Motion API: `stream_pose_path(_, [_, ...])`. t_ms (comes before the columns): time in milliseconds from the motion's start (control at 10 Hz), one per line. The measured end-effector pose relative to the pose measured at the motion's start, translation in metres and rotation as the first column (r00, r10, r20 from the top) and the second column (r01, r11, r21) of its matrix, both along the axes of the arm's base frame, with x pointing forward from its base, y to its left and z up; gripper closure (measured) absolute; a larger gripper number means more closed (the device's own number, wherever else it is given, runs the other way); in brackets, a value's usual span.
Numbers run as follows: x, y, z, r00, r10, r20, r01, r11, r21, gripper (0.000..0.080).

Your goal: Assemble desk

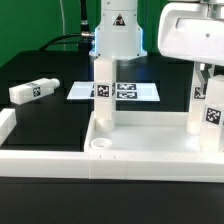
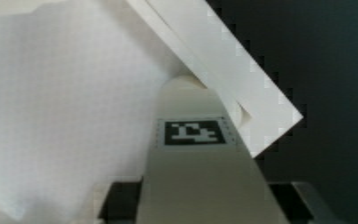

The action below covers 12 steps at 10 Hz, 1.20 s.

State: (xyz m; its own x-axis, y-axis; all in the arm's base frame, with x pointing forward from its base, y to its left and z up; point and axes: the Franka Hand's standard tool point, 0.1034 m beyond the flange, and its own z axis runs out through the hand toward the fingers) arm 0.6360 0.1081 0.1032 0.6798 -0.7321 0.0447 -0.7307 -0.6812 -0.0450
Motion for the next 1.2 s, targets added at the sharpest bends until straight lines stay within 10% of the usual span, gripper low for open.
stream_pose_path(600, [-0.0011, 0.0007, -0.0002, 0.92, -0.393, 0.002, 0.392, 0.918, 0.057, 0.0509])
stream_pose_path(1200, [-0.0001, -0.001, -0.0003, 0.669, -0.742, -0.036, 0.739, 0.66, 0.131, 0.0501])
